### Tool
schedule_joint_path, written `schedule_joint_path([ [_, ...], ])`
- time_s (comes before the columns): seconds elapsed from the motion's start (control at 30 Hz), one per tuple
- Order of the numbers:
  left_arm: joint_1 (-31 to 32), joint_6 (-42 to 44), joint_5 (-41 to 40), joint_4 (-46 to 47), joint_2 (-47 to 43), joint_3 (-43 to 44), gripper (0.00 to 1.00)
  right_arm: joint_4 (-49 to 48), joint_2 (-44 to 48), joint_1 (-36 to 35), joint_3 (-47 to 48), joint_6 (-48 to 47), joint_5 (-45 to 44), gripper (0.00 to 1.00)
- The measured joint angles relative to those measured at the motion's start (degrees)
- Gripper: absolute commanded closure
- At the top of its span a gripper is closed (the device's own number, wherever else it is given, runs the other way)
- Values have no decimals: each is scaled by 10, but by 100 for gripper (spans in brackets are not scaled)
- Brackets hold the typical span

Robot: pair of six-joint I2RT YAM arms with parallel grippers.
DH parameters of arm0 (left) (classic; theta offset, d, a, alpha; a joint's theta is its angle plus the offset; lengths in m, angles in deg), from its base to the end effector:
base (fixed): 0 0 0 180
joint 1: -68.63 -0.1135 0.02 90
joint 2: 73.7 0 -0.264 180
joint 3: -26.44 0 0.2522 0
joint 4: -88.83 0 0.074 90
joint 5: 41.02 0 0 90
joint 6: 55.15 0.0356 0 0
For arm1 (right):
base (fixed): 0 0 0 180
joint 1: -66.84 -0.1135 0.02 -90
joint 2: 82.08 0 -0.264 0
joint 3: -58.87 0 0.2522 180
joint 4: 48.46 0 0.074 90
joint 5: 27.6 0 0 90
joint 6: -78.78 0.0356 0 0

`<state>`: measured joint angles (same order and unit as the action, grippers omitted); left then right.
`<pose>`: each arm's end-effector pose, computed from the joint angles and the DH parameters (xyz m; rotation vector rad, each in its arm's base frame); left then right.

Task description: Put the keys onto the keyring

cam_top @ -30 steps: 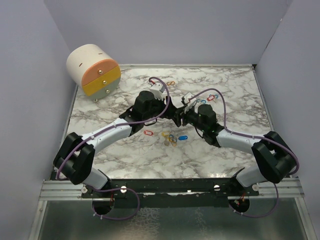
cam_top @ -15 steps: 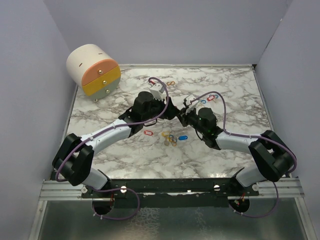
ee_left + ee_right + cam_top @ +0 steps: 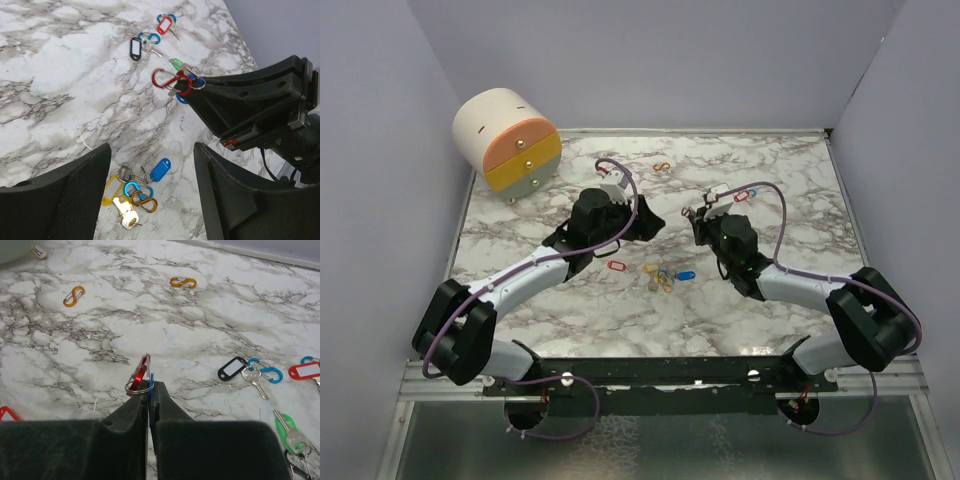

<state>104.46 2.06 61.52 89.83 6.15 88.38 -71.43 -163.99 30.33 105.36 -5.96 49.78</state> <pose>0.2529 -0.1921 0.2642 0.2141 1.9790 -1.0089 0.2414 0.1690 0.2053 -0.3285 1.7642 0.3272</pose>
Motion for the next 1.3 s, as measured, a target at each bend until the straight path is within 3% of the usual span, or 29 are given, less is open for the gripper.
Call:
schedule_joint_path([
  [0.37, -17, -9, -29, 6, -34, -29, 31, 119, -61, 12, 100, 26, -57, 99],
  [0.53, -20, -10, -34, 5, -34, -49, 31, 199, -115, 52, 158, 54, -70, 99],
  [0.77, -22, -11, -66, -3, -33, -59, 30, 259, -155, 105, 165, 84, -72, 98],
  [0.83, -24, -12, -76, -3, -33, -60, 26, 274, -162, 117, 169, 93, -71, 90],
  [0.97, -29, -16, -92, -4, -33, -65, 23, 299, -163, 125, 174, 115, -71, 63],
  [1.07, -32, -20, -98, -4, -28, -66, 23, 310, -163, 125, 179, 128, -72, 58],
  [1.3, -32, -25, -104, -4, -15, -66, 23, 330, -143, 125, 176, 130, -46, 58],
])
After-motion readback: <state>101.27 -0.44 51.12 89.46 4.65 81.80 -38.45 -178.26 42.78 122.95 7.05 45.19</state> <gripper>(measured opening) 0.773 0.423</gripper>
